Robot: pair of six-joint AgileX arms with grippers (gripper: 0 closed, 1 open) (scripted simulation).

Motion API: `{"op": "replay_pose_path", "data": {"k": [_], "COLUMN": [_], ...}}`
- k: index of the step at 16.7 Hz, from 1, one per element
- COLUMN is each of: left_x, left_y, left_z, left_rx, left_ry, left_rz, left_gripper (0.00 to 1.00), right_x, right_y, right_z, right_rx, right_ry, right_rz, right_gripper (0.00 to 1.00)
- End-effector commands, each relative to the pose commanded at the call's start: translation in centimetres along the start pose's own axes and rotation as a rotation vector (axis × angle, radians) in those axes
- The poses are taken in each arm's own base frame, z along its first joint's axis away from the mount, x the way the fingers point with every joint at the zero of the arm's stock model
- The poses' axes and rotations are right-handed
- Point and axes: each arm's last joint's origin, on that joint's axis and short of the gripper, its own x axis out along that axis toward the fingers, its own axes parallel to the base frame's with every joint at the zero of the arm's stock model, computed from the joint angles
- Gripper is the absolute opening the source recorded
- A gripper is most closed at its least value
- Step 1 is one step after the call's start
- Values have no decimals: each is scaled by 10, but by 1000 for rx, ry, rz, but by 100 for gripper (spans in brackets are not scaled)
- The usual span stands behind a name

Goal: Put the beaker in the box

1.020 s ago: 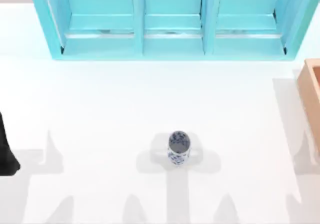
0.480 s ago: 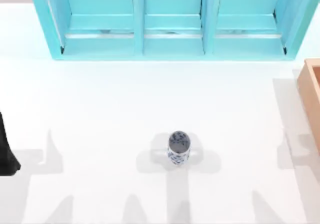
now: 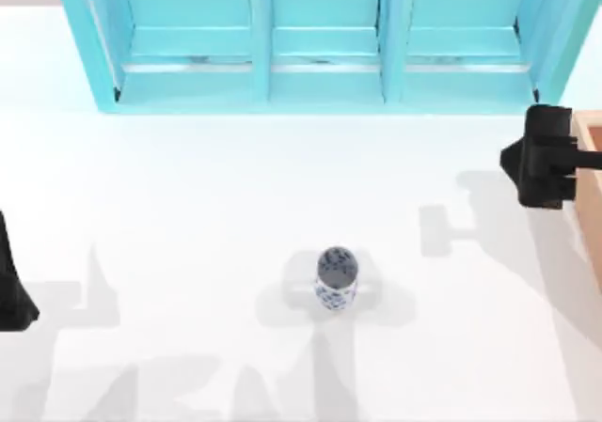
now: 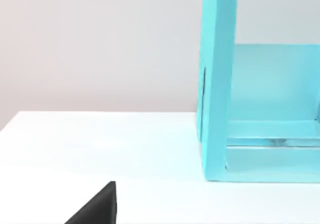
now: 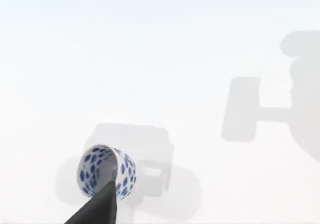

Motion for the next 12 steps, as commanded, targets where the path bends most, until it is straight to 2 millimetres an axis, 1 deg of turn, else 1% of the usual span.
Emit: {"op": "replay_pose_path", "data": {"k": [3, 5, 8, 10, 12], "left_x": [0, 0, 0, 0, 0], "left_y": [0, 0, 0, 0, 0], "left_z": [0, 0, 0, 0, 0], "left_rx": [0, 0, 0, 0, 0], "left_ry": [0, 0, 0, 0, 0], "left_rz": [0, 0, 0, 0, 0], "left_gripper": [100, 100, 100, 100, 100], "right_x": [41, 73, 120, 145, 162], "right_y": [48, 77, 110, 124, 131], "right_z": [30, 41, 43, 39, 35], "right_rx": [23, 30, 34, 36, 38], "right_ry": [243, 377, 534, 611, 664], "right_rz": [-61, -122, -221, -281, -324], "right_gripper": [100, 100, 100, 100, 100]}}
